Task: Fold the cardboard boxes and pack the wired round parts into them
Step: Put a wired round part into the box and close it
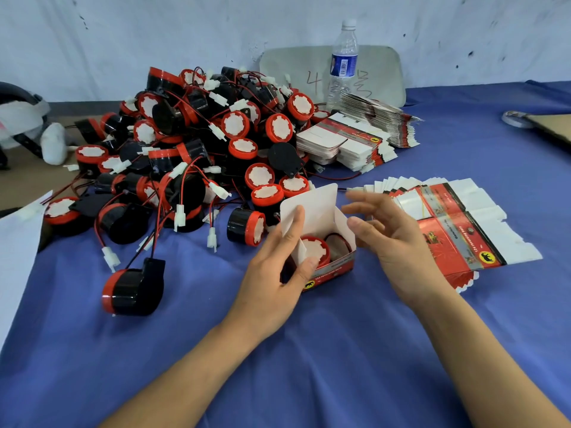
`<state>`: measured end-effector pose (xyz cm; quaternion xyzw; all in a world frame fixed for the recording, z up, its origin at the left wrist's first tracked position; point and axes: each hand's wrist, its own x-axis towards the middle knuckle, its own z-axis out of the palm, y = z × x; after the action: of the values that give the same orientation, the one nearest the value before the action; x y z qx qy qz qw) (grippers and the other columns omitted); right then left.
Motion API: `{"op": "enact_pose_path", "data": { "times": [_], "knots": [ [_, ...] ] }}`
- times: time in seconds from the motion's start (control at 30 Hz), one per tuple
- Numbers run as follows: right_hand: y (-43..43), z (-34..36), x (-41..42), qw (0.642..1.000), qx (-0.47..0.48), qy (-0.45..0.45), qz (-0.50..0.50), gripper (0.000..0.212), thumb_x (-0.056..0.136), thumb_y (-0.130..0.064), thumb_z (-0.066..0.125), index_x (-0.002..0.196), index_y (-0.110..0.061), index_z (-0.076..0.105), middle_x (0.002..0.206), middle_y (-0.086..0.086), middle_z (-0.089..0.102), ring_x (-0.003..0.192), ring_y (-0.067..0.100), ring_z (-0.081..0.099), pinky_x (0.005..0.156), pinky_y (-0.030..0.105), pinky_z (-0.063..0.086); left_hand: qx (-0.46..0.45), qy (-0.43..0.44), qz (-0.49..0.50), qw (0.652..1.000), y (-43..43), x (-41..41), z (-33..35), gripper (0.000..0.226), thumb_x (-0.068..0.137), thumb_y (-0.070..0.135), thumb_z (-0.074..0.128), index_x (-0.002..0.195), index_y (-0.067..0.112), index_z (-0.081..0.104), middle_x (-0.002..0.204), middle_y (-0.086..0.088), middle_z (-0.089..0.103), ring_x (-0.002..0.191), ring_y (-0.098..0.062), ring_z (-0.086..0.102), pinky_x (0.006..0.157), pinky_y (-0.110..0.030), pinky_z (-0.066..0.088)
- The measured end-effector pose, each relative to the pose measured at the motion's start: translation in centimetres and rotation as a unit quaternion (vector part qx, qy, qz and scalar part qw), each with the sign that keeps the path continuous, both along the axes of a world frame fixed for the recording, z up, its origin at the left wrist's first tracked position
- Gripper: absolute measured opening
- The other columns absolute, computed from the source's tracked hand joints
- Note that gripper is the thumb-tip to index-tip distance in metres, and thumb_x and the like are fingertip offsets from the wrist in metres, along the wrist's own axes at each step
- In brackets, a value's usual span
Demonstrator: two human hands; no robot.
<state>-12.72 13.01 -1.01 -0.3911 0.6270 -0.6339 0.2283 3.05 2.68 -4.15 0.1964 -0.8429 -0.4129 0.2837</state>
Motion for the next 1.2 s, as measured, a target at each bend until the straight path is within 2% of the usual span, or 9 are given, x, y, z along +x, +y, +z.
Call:
{"op": "enact_pose_path", "data": {
  "times": [0.2,0.27,0.37,0.53,0.7,0.83,0.93,1.07,1.2],
  "knots": [
    [-0.5,-0.6,-0.1,0.999,-0.011,-0.029,0.029,0.027,0.085,-0.033,0.06,0.093,-0.013,0.077,0.102,-0.002,0.073,0.095,0.007,0.067,0.081,0.016,0.049,0.033,-0.05,-0.024,0.998,-0.1,-0.1,-0.1,0.049,0.088,0.064,0.037,0.136,0.053,0.034,0.158,0.013,0.021,0.144,0.002,0.016,0.118,-0.028,0.023],
    [-0.6,-0.9,-0.2,0.999,0.013,0.002,0.04,0.015,0.088,-0.015,0.065,0.098,-0.021,0.074,0.098,-0.005,0.072,0.088,0.011,0.065,0.079,0.017,0.049,0.031,-0.038,-0.019,0.999,-0.1,-0.2,0.0,0.041,0.092,0.054,0.039,0.132,0.047,0.042,0.156,0.011,0.026,0.143,0.002,0.021,0.117,-0.027,0.025],
    [-1.0,-1.6,-0.3,0.997,0.069,0.028,0.012,0.034,0.086,-0.002,0.067,0.1,-0.031,0.06,0.098,-0.007,0.06,0.075,0.007,0.054,0.071,0.018,0.048,0.036,-0.017,0.001,0.999,0.0,-0.4,-0.2,0.037,0.096,0.034,0.047,0.132,0.03,0.053,0.149,0.013,0.038,0.136,0.009,0.03,0.112,-0.017,0.029],
    [-1.0,-1.6,-0.4,0.997,0.061,0.022,0.048,0.066,0.087,0.001,0.065,0.123,-0.051,0.044,0.13,-0.026,0.044,0.074,-0.001,0.055,0.068,0.016,0.05,0.008,0.043,0.031,0.999,0.3,-0.4,0.1,0.031,0.093,0.009,0.06,0.12,0.025,0.062,0.13,0.01,0.051,0.125,0.021,0.031,0.101,-0.002,0.025],
    [-0.9,-1.5,0.1,0.989,0.02,0.07,0.125,0.034,0.088,0.001,0.062,0.113,-0.021,0.062,0.109,-0.004,0.068,0.106,0.017,0.064,0.09,0.031,0.051,0.108,0.103,0.041,0.988,0.6,-0.4,0.1,0.043,0.089,-0.002,0.061,0.111,0.031,0.044,0.122,0.016,0.055,0.124,0.0,0.049,0.099,-0.016,0.039],
    [-0.9,-0.8,1.5,0.995,-0.028,0.003,0.097,0.017,0.079,-0.043,0.063,0.082,-0.027,0.069,0.087,0.007,0.07,0.077,0.009,0.064,0.068,0.019,0.051,0.125,0.113,0.031,0.985,0.7,-0.3,0.1,0.032,0.091,-0.004,0.058,0.102,0.02,0.04,0.132,0.017,0.055,0.127,0.003,0.048,0.101,-0.019,0.041],
    [-1.0,-0.7,2.1,0.997,-0.053,-0.002,0.064,0.02,0.083,-0.041,0.061,0.076,-0.024,0.069,0.081,0.006,0.07,0.071,0.009,0.064,0.063,0.017,0.05,0.127,0.104,0.016,0.986,0.4,-0.3,0.1,0.024,0.092,-0.002,0.058,0.098,0.013,0.04,0.13,0.014,0.058,0.126,0.001,0.05,0.097,-0.02,0.045],
    [-1.1,-0.7,2.8,0.995,-0.057,-0.02,0.075,0.024,0.087,-0.022,0.05,0.093,-0.013,0.071,0.087,0.003,0.072,0.081,0.014,0.067,0.072,0.022,0.054,-0.057,0.08,0.088,0.991,0.5,-0.1,0.3,0.026,0.091,0.005,0.062,0.105,0.025,0.054,0.122,0.013,0.051,0.123,-0.005,0.048,0.099,-0.018,0.04],
    [-1.0,-0.5,2.9,0.996,-0.079,0.002,0.044,0.023,0.093,-0.004,0.05,0.096,-0.009,0.072,0.066,-0.015,0.068,0.058,-0.002,0.061,0.056,0.005,0.043,-0.236,0.065,0.091,0.965,0.8,0.2,0.4,0.04,0.091,0.014,0.043,0.119,0.038,0.057,0.129,-0.001,0.036,0.117,-0.017,0.047,0.099,-0.024,0.043]
  ]
}}
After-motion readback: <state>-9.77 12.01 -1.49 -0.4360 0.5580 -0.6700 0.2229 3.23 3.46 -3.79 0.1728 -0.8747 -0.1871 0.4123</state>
